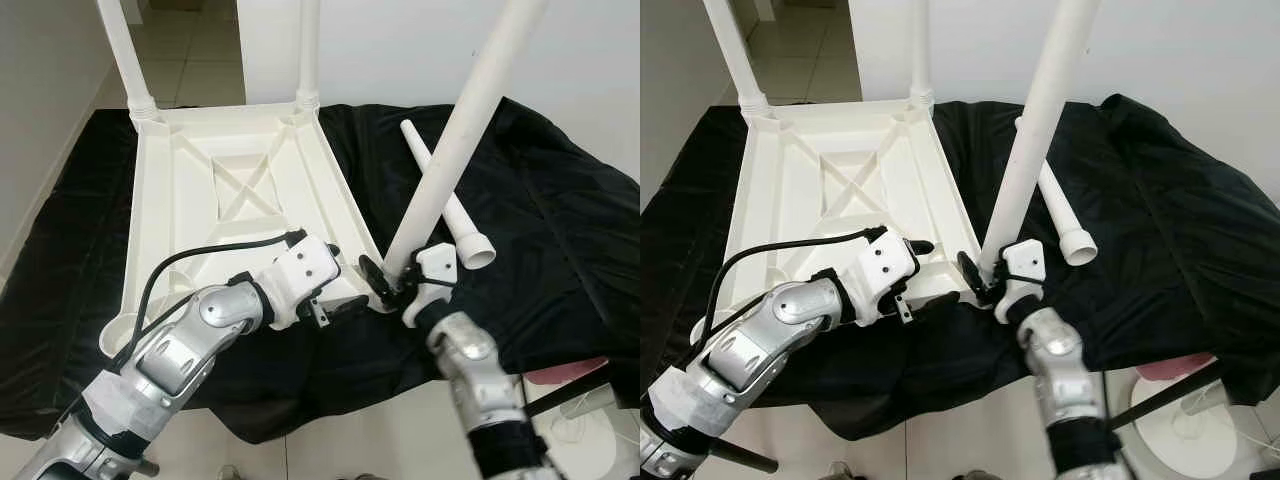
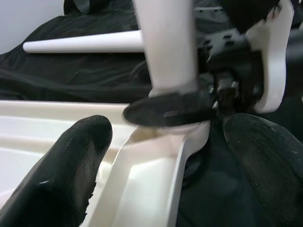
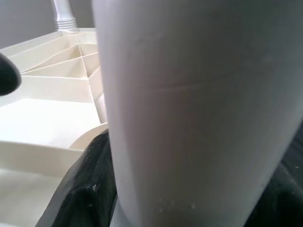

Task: Building children table

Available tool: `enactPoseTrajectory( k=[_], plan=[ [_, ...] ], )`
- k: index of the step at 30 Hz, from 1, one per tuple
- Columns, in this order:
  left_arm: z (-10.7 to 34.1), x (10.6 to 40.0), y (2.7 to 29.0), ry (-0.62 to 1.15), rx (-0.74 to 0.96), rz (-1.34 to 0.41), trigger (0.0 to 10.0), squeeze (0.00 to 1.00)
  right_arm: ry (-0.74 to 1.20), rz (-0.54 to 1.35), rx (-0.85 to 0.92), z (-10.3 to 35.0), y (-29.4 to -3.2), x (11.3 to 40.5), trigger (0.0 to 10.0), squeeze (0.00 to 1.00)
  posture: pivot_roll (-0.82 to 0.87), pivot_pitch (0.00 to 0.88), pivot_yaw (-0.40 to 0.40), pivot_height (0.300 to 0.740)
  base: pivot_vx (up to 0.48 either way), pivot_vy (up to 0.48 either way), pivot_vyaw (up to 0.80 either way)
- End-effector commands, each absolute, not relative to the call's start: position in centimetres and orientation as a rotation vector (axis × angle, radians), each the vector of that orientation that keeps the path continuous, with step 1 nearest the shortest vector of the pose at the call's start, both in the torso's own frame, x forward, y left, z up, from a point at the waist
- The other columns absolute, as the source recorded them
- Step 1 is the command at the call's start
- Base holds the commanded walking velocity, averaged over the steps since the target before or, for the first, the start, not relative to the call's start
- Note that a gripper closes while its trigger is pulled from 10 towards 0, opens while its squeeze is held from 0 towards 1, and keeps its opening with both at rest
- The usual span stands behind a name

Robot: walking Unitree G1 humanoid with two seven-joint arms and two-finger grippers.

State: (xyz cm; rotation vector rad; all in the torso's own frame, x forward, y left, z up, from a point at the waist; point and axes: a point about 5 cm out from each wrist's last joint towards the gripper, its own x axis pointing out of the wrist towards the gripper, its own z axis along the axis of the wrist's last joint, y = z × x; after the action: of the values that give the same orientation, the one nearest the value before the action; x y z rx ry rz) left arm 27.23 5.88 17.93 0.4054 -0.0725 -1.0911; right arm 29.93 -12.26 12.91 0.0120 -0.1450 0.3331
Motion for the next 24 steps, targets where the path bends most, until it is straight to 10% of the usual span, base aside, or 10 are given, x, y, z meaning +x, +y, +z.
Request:
enactPoseTrajectory(
  k=[1, 21, 22, 24],
  plan=[
    [17.5, 26.6, 5.5, -0.041, 0.435, -1.228, 10.0, 0.0, -0.167, 0.109, 0.016, 13.0, -13.3, 29.9, 10.0, 0.0, -0.03, 0.036, -0.047, 0.74, 0.0, 0.0, 0.0],
    [17.2, 26.6, 5.7, -0.031, 0.436, -1.225, 10.0, 0.0, -0.116, 0.021, 0.034, 12.2, -11.7, 28.9, 10.0, 0.0, -0.03, 0.03, -0.044, 0.74, 0.0, 0.0, 0.0],
    [17.2, 26.6, 5.7, -0.031, 0.438, -1.223, 10.0, 0.0, -0.116, 0.014, 0.031, 12.2, -11.6, 28.9, 10.0, 1.0, -0.03, 0.03, -0.044, 0.74, 0.0, 0.0, 0.0],
    [17.2, 26.6, 5.7, -0.03, 0.439, -1.221, 10.0, 0.0, -0.118, 0.008, 0.034, 12.3, -11.7, 28.9, 10.0, 1.0, -0.03, 0.031, -0.044, 0.74, 0.0, 0.0, 0.0]
  ],
)
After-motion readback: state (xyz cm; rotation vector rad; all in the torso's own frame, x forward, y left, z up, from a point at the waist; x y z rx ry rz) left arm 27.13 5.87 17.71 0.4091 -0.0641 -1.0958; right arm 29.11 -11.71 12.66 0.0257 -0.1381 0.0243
